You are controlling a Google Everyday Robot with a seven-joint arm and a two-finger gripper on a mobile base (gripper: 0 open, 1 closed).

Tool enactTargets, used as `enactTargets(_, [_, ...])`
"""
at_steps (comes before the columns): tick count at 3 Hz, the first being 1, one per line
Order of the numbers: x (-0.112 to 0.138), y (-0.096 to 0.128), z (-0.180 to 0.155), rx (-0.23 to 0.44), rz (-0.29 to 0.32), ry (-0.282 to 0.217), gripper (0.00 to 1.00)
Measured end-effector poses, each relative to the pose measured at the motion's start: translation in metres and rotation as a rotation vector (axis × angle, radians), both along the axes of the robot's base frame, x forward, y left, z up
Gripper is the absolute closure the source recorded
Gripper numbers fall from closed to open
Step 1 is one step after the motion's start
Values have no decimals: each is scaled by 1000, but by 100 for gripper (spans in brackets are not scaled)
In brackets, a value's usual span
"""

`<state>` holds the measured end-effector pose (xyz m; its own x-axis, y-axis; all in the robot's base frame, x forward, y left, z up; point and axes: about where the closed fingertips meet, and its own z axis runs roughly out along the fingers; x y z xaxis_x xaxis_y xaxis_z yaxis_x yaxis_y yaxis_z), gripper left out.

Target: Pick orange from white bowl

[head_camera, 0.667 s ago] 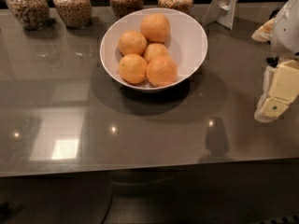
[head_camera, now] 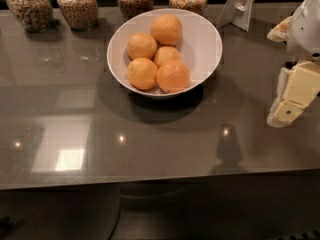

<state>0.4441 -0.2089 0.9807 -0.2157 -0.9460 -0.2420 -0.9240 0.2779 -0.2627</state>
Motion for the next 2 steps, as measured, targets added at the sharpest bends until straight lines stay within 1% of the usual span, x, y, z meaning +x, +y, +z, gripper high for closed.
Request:
enactTargets(1, [25,36,1,90,8,-41,0])
enactTargets(2, [57,83,0,180,1,-46,0])
